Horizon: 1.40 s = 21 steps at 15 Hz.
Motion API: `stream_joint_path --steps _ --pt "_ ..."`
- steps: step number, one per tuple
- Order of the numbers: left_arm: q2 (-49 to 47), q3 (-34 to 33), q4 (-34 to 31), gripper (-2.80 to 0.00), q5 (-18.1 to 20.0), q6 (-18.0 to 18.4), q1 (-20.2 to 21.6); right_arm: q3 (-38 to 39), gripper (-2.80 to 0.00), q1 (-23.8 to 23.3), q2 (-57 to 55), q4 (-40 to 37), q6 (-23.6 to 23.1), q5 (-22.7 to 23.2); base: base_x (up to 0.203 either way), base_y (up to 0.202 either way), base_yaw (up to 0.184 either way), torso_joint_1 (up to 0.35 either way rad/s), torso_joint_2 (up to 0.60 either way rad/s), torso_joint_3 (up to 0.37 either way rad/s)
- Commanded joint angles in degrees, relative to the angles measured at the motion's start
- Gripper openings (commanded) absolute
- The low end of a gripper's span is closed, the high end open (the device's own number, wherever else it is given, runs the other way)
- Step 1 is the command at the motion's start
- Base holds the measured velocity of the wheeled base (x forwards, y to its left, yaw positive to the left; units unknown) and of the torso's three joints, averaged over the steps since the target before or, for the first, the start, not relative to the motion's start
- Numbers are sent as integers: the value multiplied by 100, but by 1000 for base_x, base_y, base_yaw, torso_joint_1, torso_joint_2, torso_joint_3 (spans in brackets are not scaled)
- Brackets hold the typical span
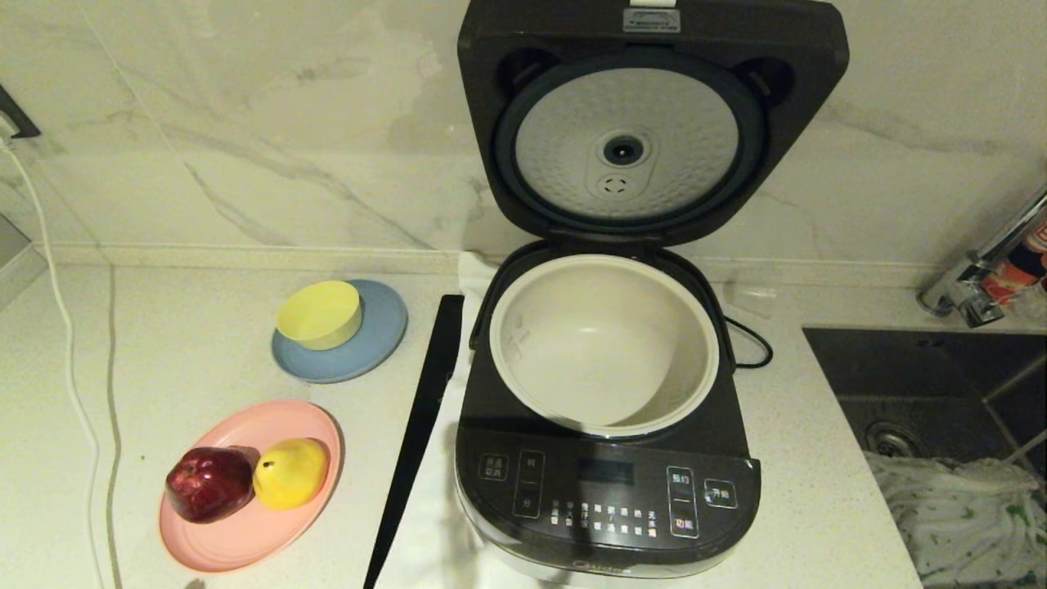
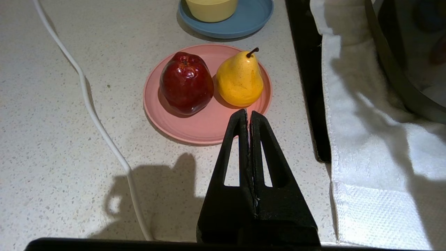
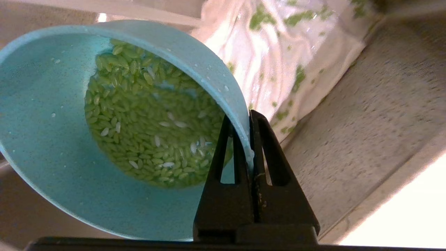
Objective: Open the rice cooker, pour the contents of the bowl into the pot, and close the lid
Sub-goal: Fill a bowl with water from the tap
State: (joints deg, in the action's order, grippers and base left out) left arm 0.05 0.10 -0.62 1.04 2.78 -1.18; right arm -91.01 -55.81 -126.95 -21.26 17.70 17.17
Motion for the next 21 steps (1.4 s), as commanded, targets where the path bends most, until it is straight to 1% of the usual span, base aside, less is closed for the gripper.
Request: stream_joint_path --steps 1,4,7,12,15,17,21 --pt "4 -1 1 -280 2 3 4 -405 -280 -1 -286 -297 60 54 0 0 0 0 0 0" --pt "4 -1 1 -280 2 -1 -3 -522 -280 -4 -401 -344 78 151 0 0 0 0 0 0" --pt "4 -1 1 -280 2 -1 1 -759 -280 0 -550 -344 224 155 0 0 0 0 0 0" --pt "4 -1 1 -280 2 3 -3 -1122 -280 9 -770 -362 322 156 0 0 0 0 0 0" --pt "4 -1 -2 -280 2 0 -2 -1449 -280 9 -926 -616 418 155 0 0 0 0 0 0" --pt "4 -1 1 -280 2 3 4 -1507 -280 9 -893 -845 423 171 0 0 0 0 0 0" --pt "4 -1 0 -280 2 2 4 -1543 -280 9 -928 -853 427 234 0 0 0 0 0 0"
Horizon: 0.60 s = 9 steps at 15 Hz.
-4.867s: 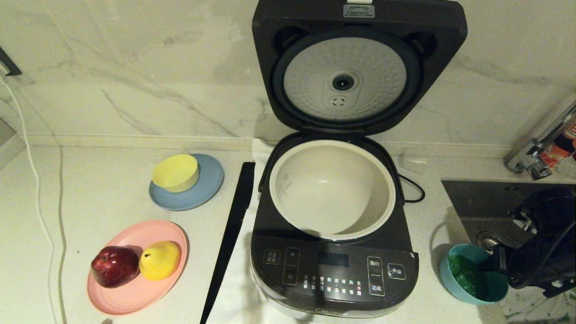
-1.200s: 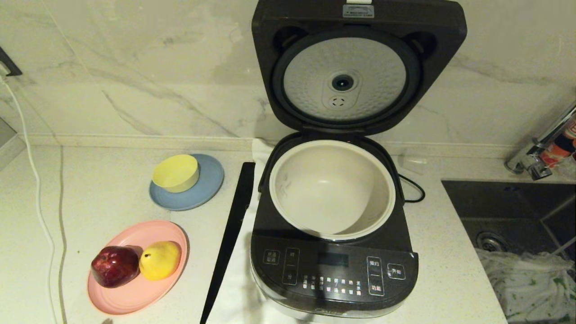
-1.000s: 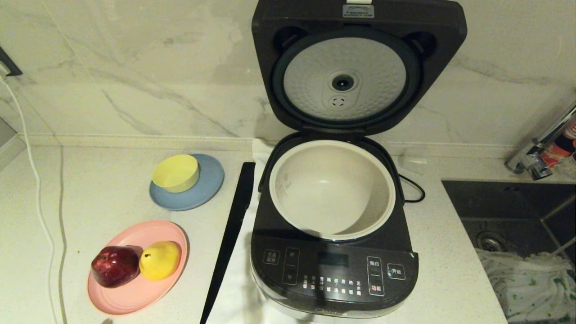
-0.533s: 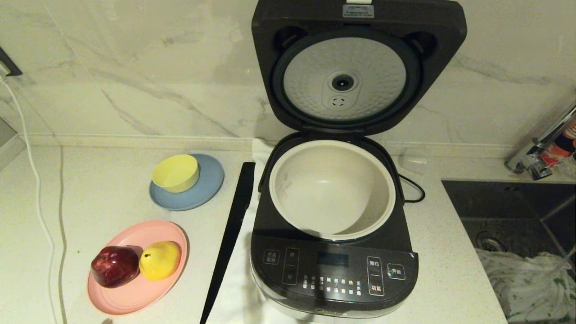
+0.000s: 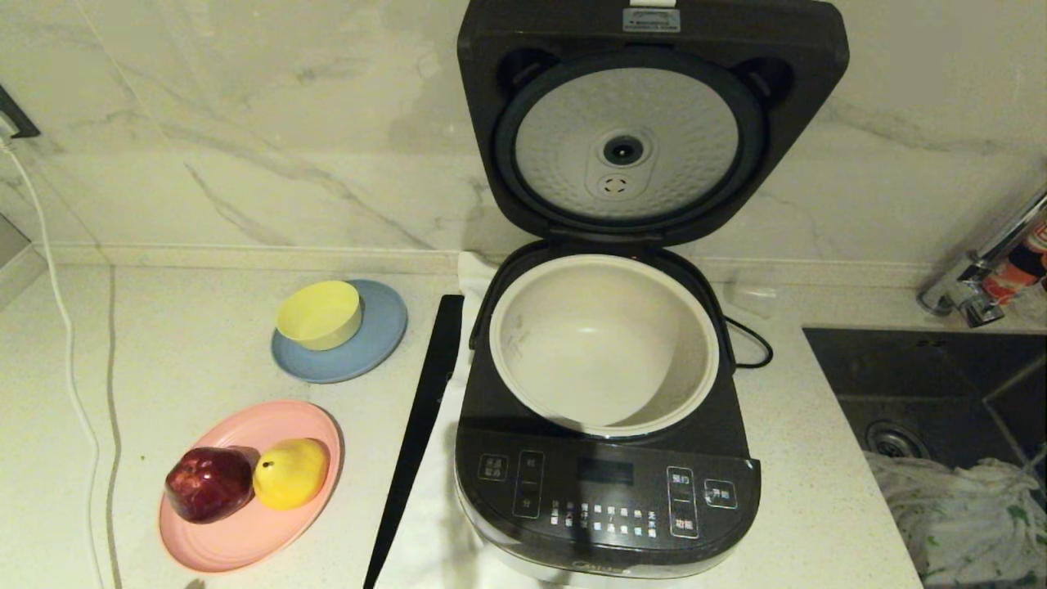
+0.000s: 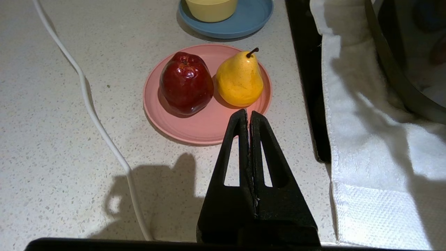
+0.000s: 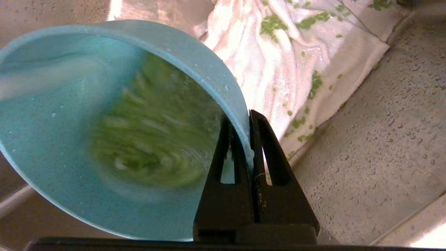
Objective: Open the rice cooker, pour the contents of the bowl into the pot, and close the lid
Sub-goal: Fill a bowl with water from the tap
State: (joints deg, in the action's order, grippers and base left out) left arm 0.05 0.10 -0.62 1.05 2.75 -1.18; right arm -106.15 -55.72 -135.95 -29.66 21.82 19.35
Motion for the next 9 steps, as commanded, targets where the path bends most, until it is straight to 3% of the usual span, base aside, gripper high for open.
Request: stream_joint_path --steps 1,9 --pt "4 -1 1 -280 1 0 -5 -69 -280 8 -45 -14 22 17 0 0 0 0 0 0" --pt "4 -1 1 -280 1 6 -2 -164 -280 53 -136 -73 42 18 0 0 0 0 0 0"
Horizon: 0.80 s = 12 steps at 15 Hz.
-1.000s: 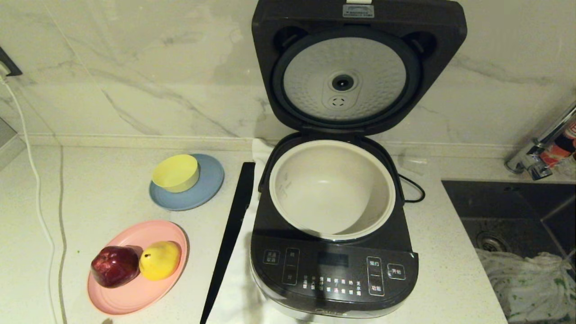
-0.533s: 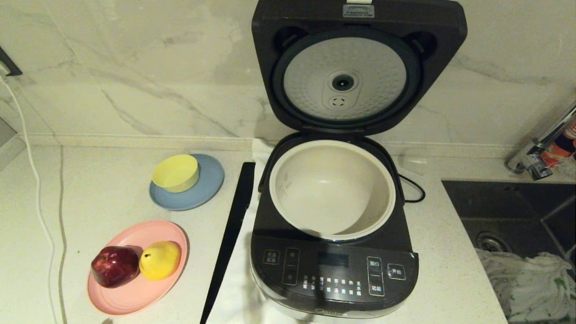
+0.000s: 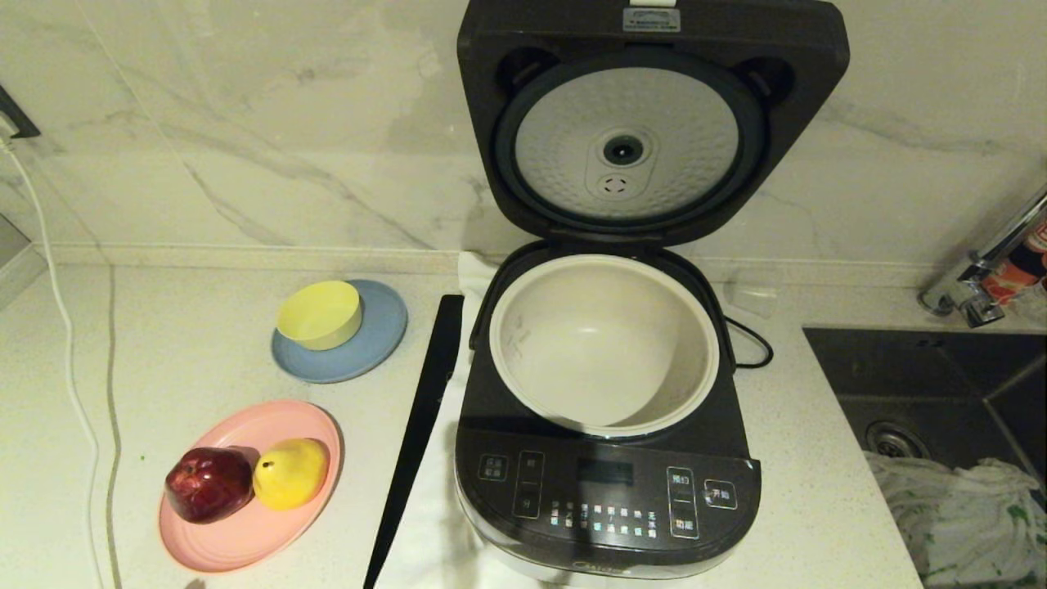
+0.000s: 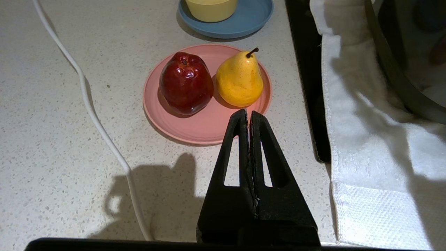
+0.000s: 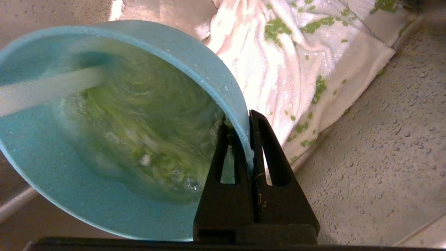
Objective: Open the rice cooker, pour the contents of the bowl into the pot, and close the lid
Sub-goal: Fill a bowl with water from the tap
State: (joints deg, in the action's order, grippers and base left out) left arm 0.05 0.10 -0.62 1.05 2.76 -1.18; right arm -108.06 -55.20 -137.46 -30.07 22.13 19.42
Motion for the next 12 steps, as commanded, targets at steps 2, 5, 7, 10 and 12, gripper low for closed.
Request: stream_joint_path --steps 2,5,7,10,12 --pt "4 -1 1 -280 1 6 4 54 -280 9 96 -180 -11 9 0 0 0 0 0 0" --pt "4 -1 1 -280 1 6 4 231 -280 67 413 -516 -75 22 0 0 0 0 0 0" --pt "4 -1 1 -280 1 6 -4 718 -280 181 831 -545 -163 14 0 0 0 0 0 0" --pt "4 -1 1 -280 1 6 4 1644 -280 526 1738 -530 -424 3 0 0 0 0 0 0" --pt "4 -1 1 -280 1 5 3 2209 -280 881 2429 -533 -525 -18 0 0 0 0 0 0"
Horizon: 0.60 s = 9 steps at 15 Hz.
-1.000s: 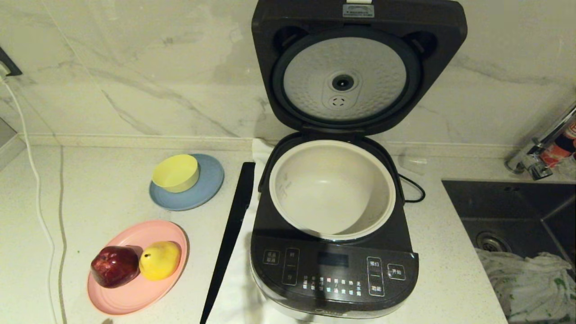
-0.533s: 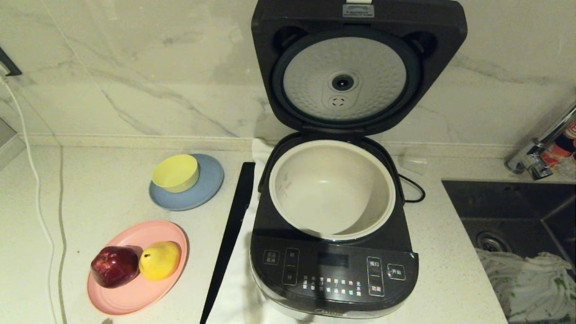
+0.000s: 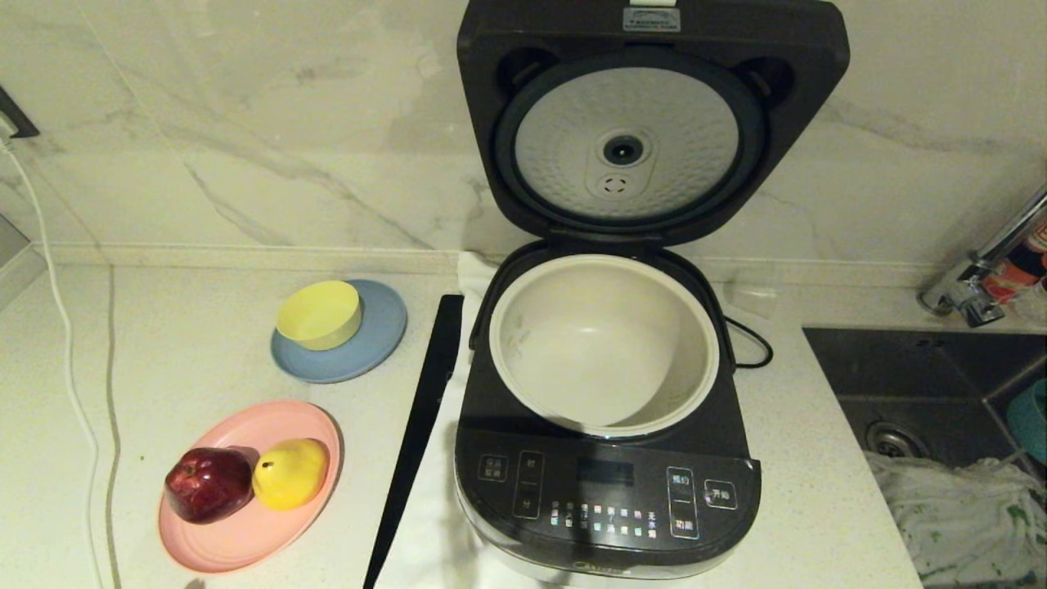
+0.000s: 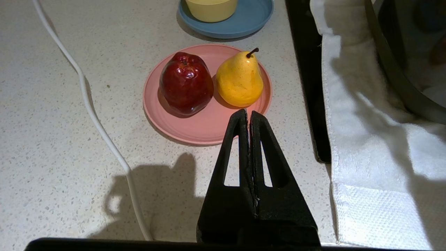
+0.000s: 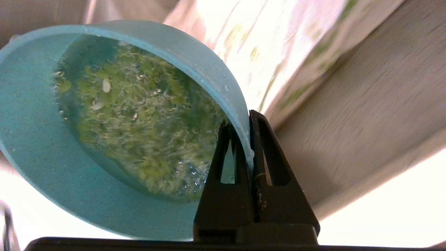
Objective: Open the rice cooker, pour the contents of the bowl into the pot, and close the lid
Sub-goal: Fill a bowl with water from the tap, then pour the water from the bowl into the rice cooker
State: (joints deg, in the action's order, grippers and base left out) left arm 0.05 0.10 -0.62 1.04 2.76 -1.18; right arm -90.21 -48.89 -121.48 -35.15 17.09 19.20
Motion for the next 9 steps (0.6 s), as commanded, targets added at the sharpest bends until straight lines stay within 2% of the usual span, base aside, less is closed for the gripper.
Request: stream_joint_path --steps 1,4,9 --pt "4 -1 1 -280 1 6 -5 663 -280 455 1192 -35 -65 -4 0 0 0 0 0 0" --pt "4 -1 1 -280 1 6 3 1248 -280 1364 2324 -157 -156 -99 0 0 0 0 0 0" --pt "4 -1 1 -280 1 6 -4 1354 -280 3373 3529 -872 -145 -562 0 0 0 0 0 0"
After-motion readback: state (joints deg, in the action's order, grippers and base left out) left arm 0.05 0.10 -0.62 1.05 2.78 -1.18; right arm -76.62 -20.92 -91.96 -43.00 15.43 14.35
